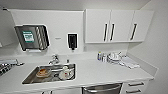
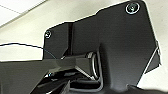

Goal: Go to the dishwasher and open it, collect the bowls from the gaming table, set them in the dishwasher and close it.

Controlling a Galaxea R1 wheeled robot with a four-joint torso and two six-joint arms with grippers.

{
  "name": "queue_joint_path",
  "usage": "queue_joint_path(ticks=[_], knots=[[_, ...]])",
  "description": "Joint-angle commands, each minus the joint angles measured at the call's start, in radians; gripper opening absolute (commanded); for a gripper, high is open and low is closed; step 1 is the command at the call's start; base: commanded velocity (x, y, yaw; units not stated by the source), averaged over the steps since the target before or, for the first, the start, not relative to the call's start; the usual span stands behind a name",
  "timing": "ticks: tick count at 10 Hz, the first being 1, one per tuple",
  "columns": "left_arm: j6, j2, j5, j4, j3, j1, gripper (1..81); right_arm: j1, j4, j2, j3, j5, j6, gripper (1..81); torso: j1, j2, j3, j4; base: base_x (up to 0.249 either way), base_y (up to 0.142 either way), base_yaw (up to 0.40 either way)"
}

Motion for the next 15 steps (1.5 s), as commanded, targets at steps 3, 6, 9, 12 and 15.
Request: queue_joint_path(ticks=[3,6,9,12,15], knots=[[0.000,-0.015,0.052,-0.001,0.005,-0.041,81.1,0.040,0.004,-0.013,0.005,-0.051,-0.003,81.1,0.000,0.000,0.000,0.000,0.114,0.000,0.000],[0.000,-0.012,0.052,-0.001,0.005,-0.040,81.1,0.040,0.004,-0.013,0.002,-0.051,-0.003,81.1,0.000,0.000,0.000,0.000,0.114,0.000,0.000],[0.000,-0.009,0.052,0.001,0.004,-0.041,81.1,0.040,0.004,-0.011,-0.002,-0.051,-0.004,81.1,0.000,0.000,0.000,0.000,0.114,0.000,0.000],[0.000,-0.006,0.052,0.001,0.004,-0.040,81.1,0.040,0.004,-0.008,-0.002,-0.051,-0.004,81.1,0.000,0.000,0.000,0.000,0.073,0.000,0.000],[-0.002,-0.007,0.052,-0.001,0.004,-0.040,81.1,0.039,0.017,-0.005,-0.011,-0.040,0.003,81.1,0.001,0.001,0.000,0.000,0.000,0.000,0.000]])
